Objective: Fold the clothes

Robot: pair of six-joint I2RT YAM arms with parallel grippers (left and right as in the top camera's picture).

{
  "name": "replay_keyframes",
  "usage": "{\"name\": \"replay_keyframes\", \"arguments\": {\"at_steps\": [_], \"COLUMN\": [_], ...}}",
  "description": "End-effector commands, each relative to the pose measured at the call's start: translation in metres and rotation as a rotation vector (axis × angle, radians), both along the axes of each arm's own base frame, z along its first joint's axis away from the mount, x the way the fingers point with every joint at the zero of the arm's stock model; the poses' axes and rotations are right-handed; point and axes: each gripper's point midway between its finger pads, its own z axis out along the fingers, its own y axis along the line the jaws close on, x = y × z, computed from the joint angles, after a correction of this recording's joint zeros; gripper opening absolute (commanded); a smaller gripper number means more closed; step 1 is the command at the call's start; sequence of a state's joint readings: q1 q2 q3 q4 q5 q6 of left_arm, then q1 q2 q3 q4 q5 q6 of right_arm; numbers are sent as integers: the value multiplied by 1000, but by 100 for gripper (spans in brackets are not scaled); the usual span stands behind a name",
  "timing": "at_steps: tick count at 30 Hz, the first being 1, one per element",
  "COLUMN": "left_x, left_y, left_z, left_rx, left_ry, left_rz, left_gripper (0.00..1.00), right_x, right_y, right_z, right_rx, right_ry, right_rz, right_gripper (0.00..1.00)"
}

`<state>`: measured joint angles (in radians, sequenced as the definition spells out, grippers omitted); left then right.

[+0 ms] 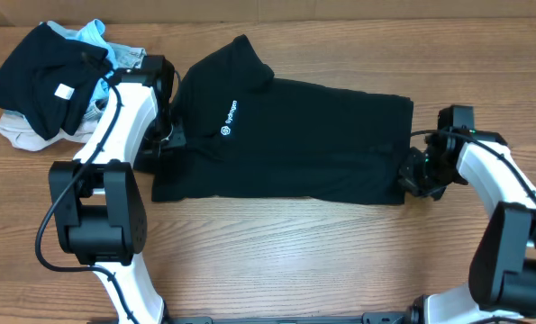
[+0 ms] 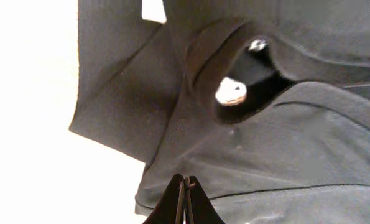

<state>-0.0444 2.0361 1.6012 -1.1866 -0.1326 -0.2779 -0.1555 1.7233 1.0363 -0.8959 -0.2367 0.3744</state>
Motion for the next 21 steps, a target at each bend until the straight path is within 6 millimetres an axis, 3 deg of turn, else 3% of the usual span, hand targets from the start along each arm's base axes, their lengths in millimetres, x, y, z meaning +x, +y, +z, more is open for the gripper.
{"name": "replay_keyframes", "arguments": {"at_steps": [1, 2, 6, 10, 16, 21], "left_x": [6, 6, 5, -3, -27, -41], "left_y": [-6, -6, -10, -21, -21, -21], "left_z": [2, 2, 1, -5, -30, -53], "left_rx": [2, 2, -25, -93, -100, -102], "left_ry": [-7, -6, -1, 31, 101, 119], "left_rz": [-40, -40, -47, -84, -99, -81], "left_gripper": [4, 4, 4, 4, 8, 8], "right_x": [-9, -10, -15, -24, -23, -21], "right_y": [0, 0, 0, -9, -2, 4], "right_z": [-5, -5, -6, -10, -25, -28], "right_rx": [0, 1, 2, -57, -24, 7], "right_ry": [49, 55, 76, 112, 56, 12], "right_rz": [-22, -19, -18, -17, 57, 120], "right_gripper": [26, 33, 36, 50, 48, 33]}}
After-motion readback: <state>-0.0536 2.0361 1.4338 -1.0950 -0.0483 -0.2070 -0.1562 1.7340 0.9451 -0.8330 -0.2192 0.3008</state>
